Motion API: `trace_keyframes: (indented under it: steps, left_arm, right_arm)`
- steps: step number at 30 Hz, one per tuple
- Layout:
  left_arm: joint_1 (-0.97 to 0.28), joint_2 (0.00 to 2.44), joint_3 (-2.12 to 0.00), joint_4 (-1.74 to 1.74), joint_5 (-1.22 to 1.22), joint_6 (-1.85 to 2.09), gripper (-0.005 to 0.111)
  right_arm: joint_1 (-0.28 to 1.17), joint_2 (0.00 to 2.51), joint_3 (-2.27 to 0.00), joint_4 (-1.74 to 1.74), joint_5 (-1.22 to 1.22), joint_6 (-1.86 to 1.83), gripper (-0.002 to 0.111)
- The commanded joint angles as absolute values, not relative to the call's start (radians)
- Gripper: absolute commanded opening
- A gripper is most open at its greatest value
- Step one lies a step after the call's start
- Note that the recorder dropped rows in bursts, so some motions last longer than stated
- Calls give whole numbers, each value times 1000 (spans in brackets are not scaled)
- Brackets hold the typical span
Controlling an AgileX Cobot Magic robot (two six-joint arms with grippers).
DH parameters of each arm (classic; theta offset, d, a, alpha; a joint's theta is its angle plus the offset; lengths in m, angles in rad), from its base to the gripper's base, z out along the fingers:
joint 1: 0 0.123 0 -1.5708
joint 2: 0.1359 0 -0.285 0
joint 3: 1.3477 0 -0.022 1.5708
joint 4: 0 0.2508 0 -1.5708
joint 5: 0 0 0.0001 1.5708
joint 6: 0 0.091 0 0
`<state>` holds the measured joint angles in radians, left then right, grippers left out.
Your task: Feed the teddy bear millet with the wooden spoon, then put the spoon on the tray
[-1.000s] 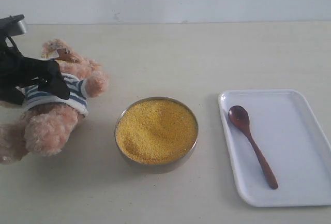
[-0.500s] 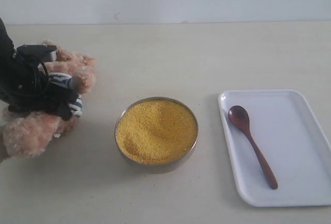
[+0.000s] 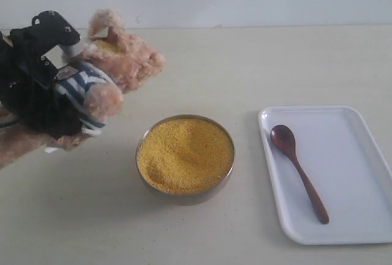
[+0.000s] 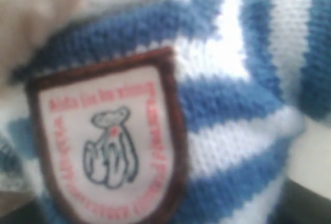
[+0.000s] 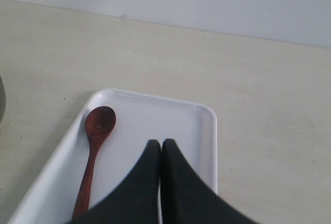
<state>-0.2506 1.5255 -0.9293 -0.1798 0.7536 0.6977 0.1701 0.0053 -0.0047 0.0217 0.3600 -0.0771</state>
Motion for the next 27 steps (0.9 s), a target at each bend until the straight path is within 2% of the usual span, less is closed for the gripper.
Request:
trace_keyframes:
  steps: [1,4,10,16,22,27]
  left_arm:
    - [-307,1405,-807,-174,660,925,4]
    - [-326,1315,-743,-174,620,1002,4]
    - [-326,1206,-673,-176,704,1131,4]
    - [-326,1185,-654,-176,714,1138,4]
    - [-326,1230,-654,-166,712,1138,4]
    - [-326,1277,-654,-140,696,1122,4]
  right_arm:
    - [170,0,0,18,356,-78,0]
    - [170,0,0,10,342,-80,0]
    - [170,0,0,23,83,-73,0]
    - [170,0,0,312,-232,293,0]
    - [170,37,-86,179,-80,324,0]
    - [170,292,-230,112,15,262,0]
